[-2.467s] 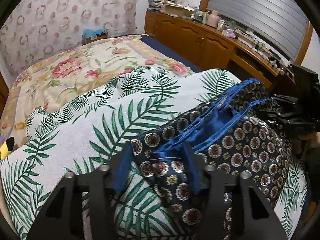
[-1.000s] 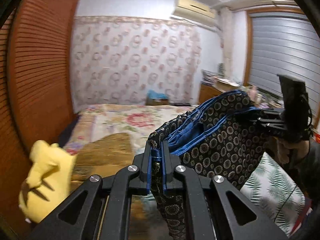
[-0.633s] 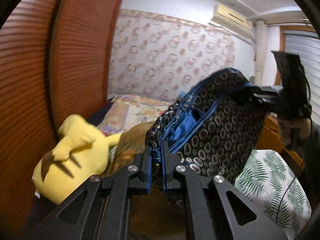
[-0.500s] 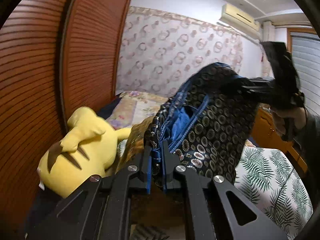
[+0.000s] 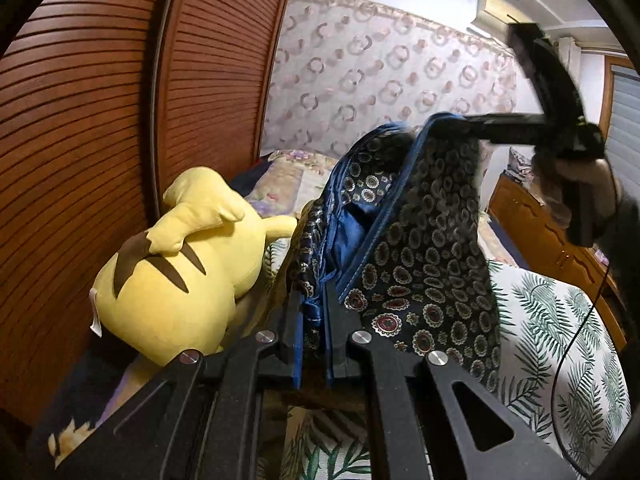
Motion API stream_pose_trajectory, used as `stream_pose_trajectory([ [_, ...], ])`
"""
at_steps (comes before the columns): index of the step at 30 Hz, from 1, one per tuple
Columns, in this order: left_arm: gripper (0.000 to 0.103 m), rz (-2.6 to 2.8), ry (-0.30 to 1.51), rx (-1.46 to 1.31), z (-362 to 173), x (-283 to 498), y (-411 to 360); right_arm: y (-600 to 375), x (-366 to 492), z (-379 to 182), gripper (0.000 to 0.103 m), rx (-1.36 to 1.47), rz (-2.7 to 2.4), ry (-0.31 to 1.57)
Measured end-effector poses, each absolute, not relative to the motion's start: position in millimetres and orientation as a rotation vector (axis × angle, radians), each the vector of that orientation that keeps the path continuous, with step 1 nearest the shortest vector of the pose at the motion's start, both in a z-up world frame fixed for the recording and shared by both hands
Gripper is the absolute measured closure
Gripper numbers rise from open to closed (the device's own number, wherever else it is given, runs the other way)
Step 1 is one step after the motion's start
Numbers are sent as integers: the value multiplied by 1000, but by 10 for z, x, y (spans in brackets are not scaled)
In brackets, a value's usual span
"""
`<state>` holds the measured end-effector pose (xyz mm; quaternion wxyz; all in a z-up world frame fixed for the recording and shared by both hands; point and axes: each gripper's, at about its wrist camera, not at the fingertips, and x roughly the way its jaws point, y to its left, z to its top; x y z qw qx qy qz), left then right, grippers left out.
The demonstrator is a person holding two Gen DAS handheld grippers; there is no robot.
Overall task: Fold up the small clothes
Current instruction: 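Carry the folded shirt with both tools beside the yellow plush toy, then lower the shirt onto the bed and open both tools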
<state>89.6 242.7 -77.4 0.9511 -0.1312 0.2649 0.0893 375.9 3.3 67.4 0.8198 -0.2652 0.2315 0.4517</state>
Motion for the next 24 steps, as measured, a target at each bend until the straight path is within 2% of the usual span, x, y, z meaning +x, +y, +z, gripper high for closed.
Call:
stream_pose_trajectory([
  [2,94,186,550,-271,-801,904,2441,-94,3726,727,38,-532,948,478],
  [3,94,190,558,-272,-823,905,2443,-168,3734,740,38,-519,936,472],
  [9,94,210,584,-269,-866,893,2449,-484,3616,537,38,-492,899,478],
  [24,94,245,595,-247,-867,836,2385,-699,3964,-221,38,-189,838,760],
])
